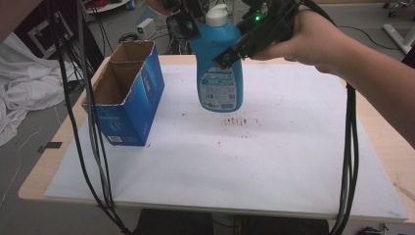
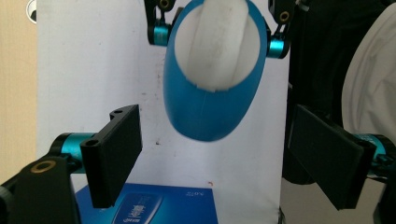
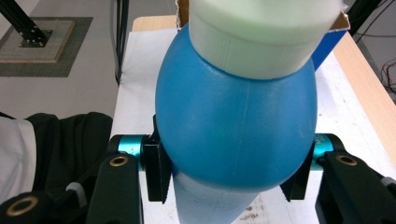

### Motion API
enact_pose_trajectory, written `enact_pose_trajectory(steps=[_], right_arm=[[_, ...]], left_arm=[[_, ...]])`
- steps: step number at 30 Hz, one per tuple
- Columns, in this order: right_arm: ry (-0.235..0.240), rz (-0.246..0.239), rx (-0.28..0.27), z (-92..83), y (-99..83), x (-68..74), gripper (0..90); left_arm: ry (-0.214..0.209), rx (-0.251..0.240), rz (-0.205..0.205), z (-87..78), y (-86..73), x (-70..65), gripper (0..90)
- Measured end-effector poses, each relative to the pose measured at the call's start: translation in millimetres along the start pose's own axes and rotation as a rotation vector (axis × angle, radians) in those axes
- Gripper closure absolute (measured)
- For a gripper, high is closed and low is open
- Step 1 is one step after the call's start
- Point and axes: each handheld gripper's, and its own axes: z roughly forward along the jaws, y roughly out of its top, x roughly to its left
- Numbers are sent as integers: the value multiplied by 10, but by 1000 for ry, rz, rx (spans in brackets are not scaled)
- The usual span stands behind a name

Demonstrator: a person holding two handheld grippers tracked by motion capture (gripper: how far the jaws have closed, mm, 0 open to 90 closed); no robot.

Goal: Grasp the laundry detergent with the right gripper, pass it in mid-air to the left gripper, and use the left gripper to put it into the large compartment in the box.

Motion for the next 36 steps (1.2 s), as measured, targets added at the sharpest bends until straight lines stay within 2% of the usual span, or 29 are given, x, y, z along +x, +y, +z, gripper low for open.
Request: enact_pose_trajectory(steps=[4,5,14,21,24,36], right_arm=[[8,-4,-2,-1,41,13,462],[10,-13,-3,2,57,15,462],[9,-25,-5,-2,91,30,461],[15,-30,-12,-16,117,37,462],[16,-32,-14,-22,117,33,462],[16,-29,-17,-34,117,39,462]], left_arm=[[-3,2,7,30,27,4,177],[-5,8,20,36,41,6,177],[-7,8,28,66,80,10,177],[-6,13,56,108,130,21,181],[-5,3,55,126,139,14,180],[-4,13,60,152,170,1,206]])
